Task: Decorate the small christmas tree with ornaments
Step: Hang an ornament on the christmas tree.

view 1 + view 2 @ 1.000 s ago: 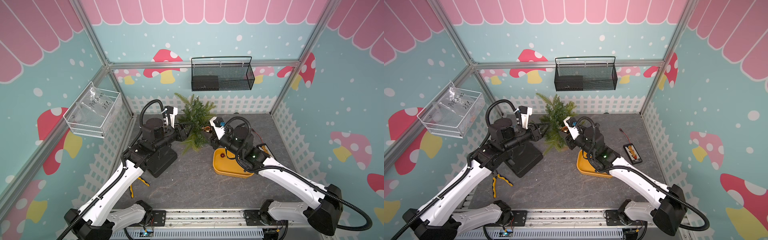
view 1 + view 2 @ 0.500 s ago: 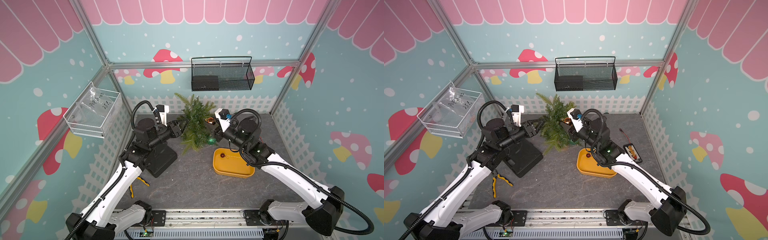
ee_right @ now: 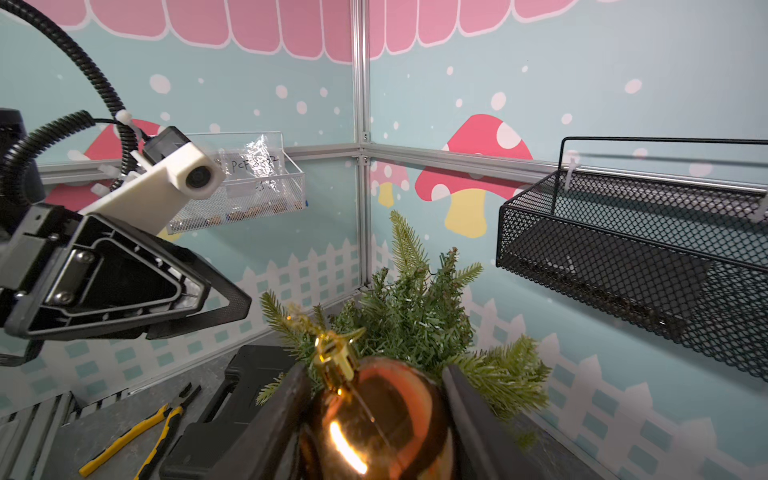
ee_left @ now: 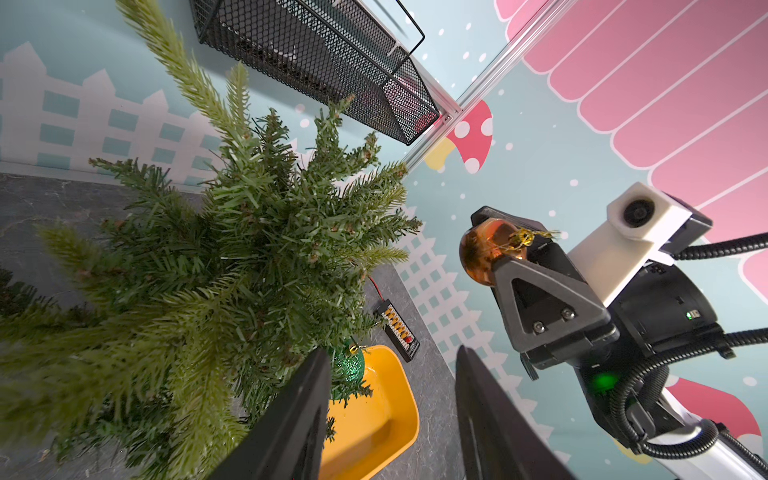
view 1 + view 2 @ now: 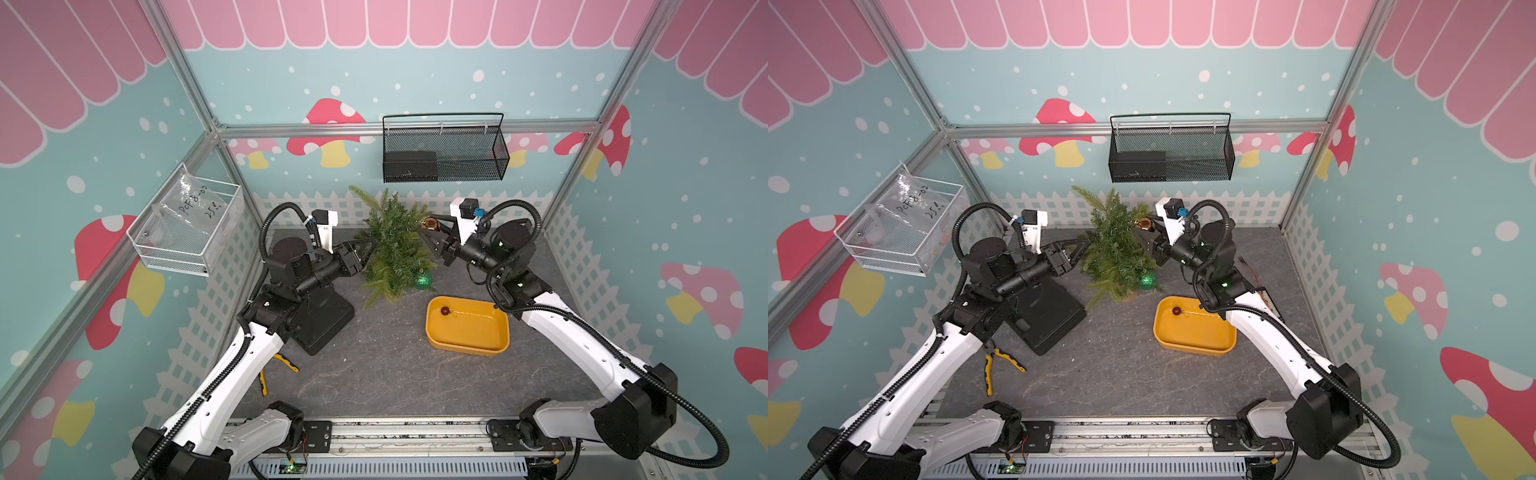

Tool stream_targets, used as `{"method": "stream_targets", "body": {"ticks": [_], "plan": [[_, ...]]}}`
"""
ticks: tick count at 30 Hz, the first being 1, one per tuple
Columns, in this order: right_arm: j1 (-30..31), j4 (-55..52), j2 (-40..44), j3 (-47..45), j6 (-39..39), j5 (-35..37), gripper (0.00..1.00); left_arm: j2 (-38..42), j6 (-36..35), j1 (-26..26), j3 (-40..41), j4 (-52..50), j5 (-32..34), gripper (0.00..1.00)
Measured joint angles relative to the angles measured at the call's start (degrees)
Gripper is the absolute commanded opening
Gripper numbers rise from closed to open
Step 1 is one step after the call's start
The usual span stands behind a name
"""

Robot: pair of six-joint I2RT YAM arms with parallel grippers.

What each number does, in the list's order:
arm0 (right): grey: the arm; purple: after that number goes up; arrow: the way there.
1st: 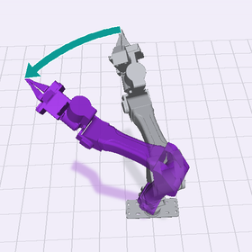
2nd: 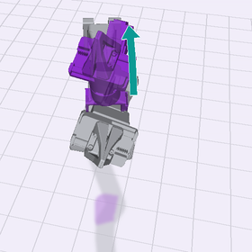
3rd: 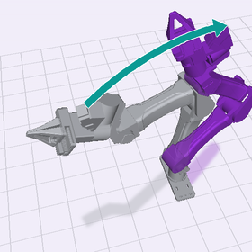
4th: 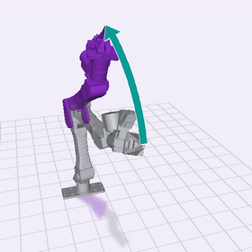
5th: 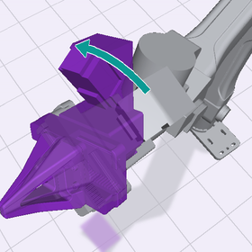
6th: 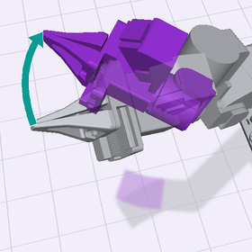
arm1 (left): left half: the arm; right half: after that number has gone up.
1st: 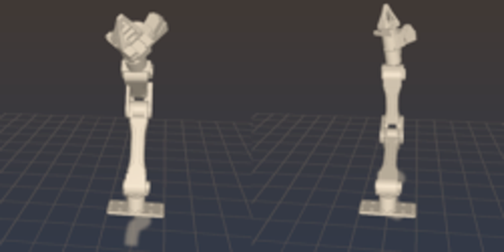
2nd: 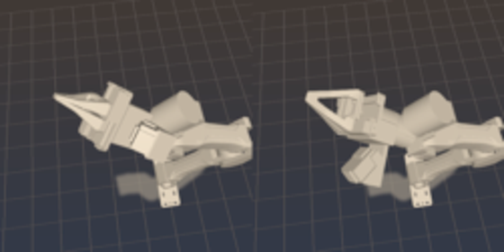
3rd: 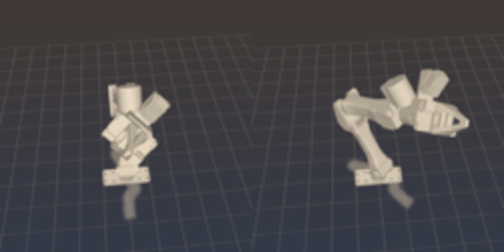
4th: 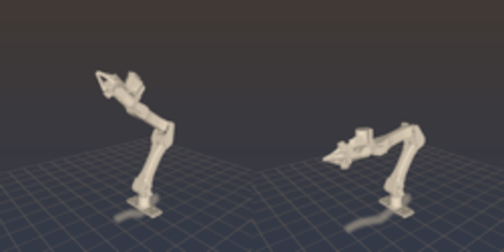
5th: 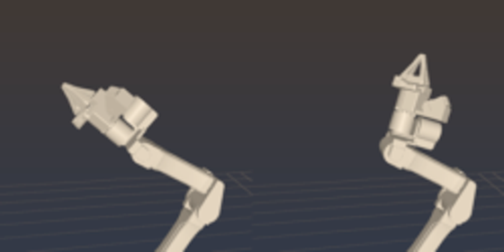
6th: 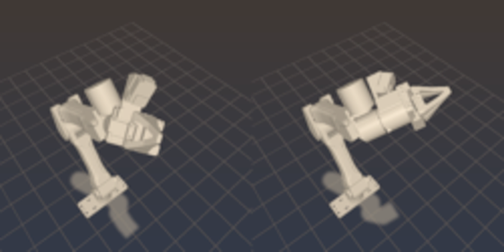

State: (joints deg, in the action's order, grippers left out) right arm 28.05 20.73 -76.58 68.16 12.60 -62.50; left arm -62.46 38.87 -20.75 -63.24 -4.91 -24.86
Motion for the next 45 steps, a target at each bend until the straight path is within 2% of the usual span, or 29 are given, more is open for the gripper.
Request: {"method": "stream_targets", "body": {"ticks": [9, 24, 45], "plan": [[-1.5, 5.5, -3.6, 0.2, 4.8, -4.6, 0.51, -0.5, 0.6, 0.9, 0.8, 0.9, -1.1, 0.51], [-2.5, 7.6, -6.6, 0.0, 6.8, -4.9, 0.51, -0.6, 1.1, 1.6, 1.0, 1.3, -2.0, 0.51], [-2.8, 10.5, -6.7, -5.0, 8.5, -4.5, 0.51, -0.6, 1.3, 1.9, 1.5, 1.4, -2.0, 0.51]]}}
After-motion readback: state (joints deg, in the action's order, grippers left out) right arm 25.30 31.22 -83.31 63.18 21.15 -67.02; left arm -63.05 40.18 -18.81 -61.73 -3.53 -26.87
